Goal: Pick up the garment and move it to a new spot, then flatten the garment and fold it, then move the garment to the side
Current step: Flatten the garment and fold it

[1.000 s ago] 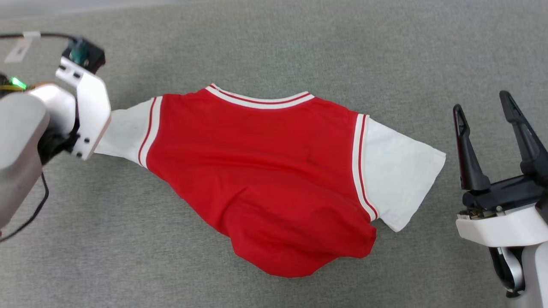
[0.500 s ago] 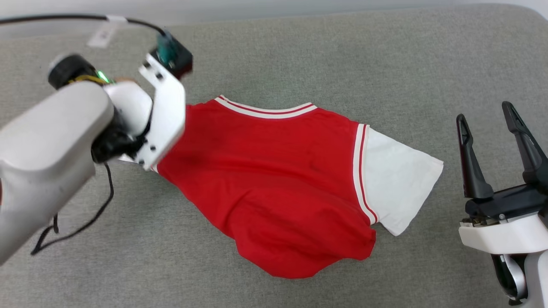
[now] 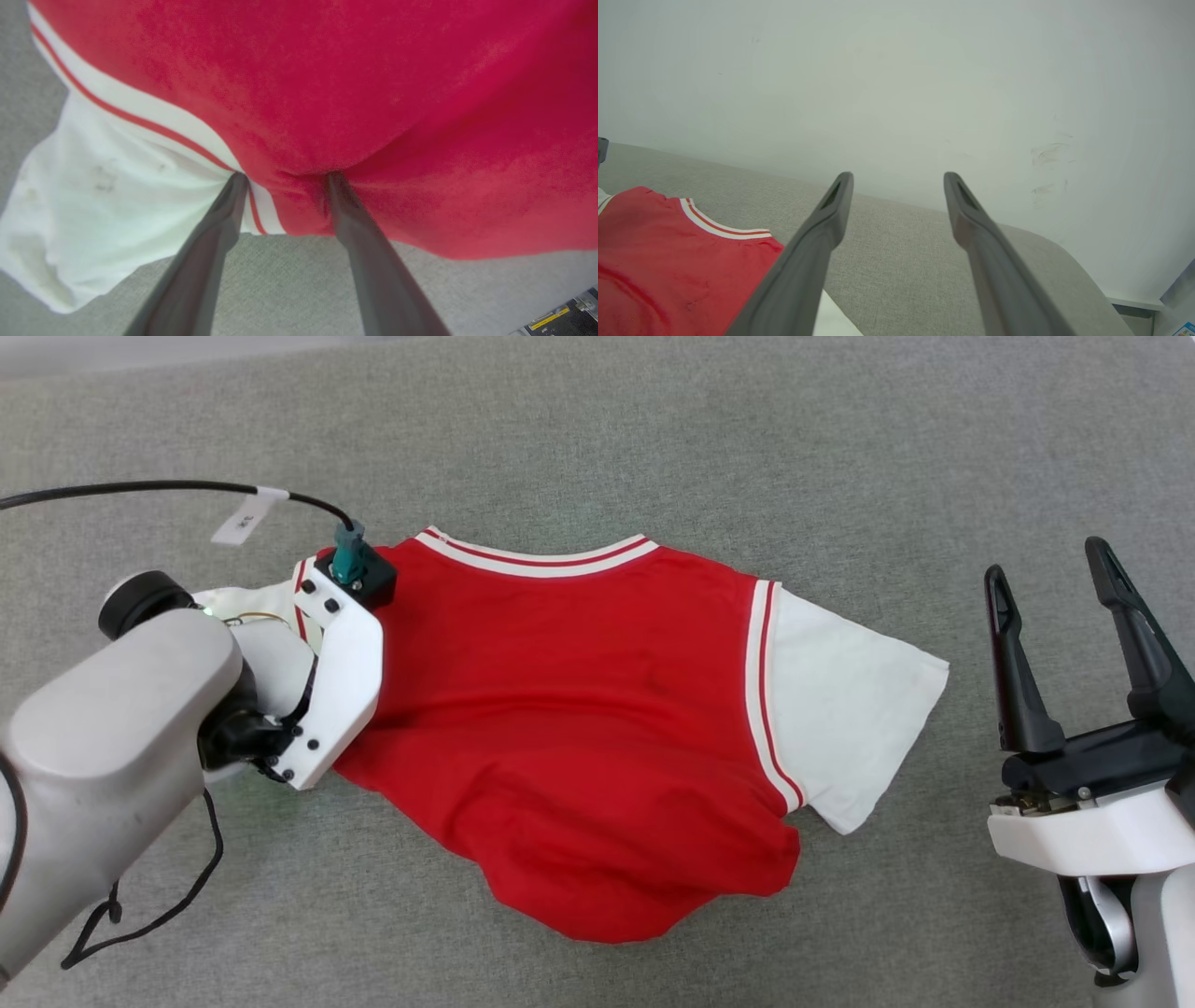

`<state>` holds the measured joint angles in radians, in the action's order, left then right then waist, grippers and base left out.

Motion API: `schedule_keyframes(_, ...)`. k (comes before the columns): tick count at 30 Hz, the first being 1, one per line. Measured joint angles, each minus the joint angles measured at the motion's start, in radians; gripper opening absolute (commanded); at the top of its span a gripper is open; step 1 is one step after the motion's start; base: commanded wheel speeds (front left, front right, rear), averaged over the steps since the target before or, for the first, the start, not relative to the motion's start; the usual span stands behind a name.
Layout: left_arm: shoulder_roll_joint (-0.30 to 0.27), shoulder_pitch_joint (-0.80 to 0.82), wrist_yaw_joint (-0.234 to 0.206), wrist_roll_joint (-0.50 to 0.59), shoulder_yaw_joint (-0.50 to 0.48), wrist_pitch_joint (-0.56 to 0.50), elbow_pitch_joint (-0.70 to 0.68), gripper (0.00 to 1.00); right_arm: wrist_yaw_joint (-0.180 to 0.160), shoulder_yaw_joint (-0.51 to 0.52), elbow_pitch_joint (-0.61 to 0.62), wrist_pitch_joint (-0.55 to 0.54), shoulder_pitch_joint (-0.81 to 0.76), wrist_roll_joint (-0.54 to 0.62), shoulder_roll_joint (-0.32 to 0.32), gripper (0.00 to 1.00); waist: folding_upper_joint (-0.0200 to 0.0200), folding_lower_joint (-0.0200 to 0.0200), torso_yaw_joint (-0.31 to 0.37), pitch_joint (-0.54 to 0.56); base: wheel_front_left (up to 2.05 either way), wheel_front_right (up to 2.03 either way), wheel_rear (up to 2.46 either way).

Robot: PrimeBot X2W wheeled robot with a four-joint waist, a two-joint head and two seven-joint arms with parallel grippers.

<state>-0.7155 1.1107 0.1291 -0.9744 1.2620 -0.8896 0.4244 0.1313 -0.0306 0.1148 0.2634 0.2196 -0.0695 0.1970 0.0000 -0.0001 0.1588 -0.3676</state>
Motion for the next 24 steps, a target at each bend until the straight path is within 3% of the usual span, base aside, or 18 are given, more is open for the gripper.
schedule_keyframes(5,-0.012,-0.023,-0.001,0.008,0.007,0.072,-0.032,0.0,0.0,0.008,-0.014,0.0,-0.002,0.002,-0.001,1.0,0.0,0.0,-0.003,0.024,0.0,0.0,0.0)
schedule_keyframes(16,-0.13,-0.167,0.0,-0.015,0.02,0.15,-0.306,0.0,0.0,0.035,-0.031,0.0,-0.065,0.005,0.002,1.0,0.0,0.0,-0.051,0.118,0.0,0.0,0.0)
schedule_keyframes(22,-0.119,-0.287,0.0,-0.021,0.016,0.166,-0.321,0.0,0.0,0.035,-0.04,0.0,-0.07,0.005,0.004,1.0,0.0,0.0,-0.07,0.126,0.0,0.0,0.0)
schedule_keyframes(23,-0.115,-0.288,0.0,-0.02,0.015,0.179,-0.314,1.0,0.0,0.035,-0.042,0.0,-0.071,0.005,0.005,1.0,0.0,0.0001,-0.072,0.127,0.0,0.0,0.0)
schedule_keyframes(24,-0.111,-0.293,0.0,-0.023,0.013,0.191,-0.306,1.0,0.0,0.036,-0.044,0.0,-0.072,0.005,0.007,1.0,0.0,0.0001,-0.074,0.128,0.0,0.0,0.0)
